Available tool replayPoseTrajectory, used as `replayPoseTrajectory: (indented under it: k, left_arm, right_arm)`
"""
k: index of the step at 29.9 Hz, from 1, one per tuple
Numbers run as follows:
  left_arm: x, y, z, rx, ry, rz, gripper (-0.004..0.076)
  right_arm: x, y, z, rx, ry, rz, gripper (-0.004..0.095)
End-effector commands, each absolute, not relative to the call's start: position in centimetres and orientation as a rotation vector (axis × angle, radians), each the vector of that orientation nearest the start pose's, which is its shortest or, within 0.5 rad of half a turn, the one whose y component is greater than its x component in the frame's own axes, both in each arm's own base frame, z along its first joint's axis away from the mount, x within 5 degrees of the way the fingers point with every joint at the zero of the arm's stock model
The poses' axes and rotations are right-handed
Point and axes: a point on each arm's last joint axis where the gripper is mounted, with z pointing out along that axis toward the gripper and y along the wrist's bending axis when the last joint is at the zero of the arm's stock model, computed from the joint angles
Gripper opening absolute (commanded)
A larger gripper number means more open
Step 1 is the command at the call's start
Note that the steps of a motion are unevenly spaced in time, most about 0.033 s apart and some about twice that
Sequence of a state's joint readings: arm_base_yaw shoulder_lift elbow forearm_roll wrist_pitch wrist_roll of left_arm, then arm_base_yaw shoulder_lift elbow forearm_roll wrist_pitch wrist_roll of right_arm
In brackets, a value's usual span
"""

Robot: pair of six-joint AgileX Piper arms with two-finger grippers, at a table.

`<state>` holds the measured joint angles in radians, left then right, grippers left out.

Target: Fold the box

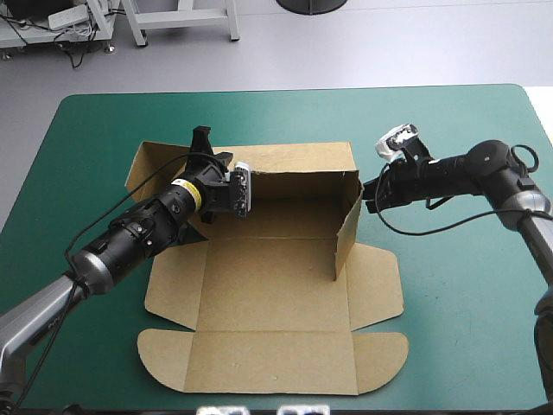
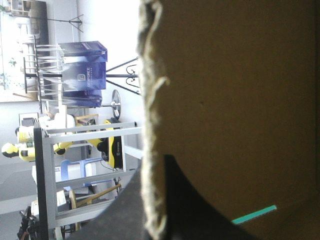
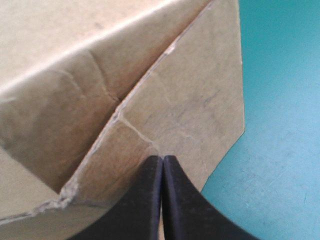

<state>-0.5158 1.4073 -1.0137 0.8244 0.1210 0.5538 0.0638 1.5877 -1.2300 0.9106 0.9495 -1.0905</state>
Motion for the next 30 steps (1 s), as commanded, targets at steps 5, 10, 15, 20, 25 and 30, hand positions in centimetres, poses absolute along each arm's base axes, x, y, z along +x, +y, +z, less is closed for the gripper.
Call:
replayPoseTrajectory:
  k: [5, 10, 15, 20, 25, 30]
  left_arm:
    - [27.6, -15.7, 33.5, 1.558, 1.121, 0.622, -0.0009]
    - [27.8, -15.7, 33.2, 1.580, 1.122, 0.638, -0.0009]
    - [28.0, -15.8, 32.8, 1.609, 1.115, 0.660, -0.0009]
    - [28.0, -15.7, 32.8, 1.609, 1.120, 0.661, -0.0008]
    - [28.0, -15.7, 32.7, 1.608, 1.124, 0.661, -0.0008]
    - [28.0, -15.7, 32.7, 1.601, 1.138, 0.653, -0.0008]
  right_arm:
    - [29.1, 7.7, 30.5, -0.824, 1.971, 0.573, -0.0018]
    - [28.3, 7.6, 30.3, -0.836, 1.982, 0.592, -0.0018]
    - [27.8, 7.6, 30.2, -0.902, 1.999, 0.581, 0.0025]
    - [27.4, 7.9, 31.1, -1.019, 1.995, 0.608, 0.0387]
    - [27.2, 8.0, 32.0, -1.043, 2.017, 0.642, 0.0693]
    - [27.3, 8.6, 31.6, -1.047, 2.018, 0.647, 0.0699]
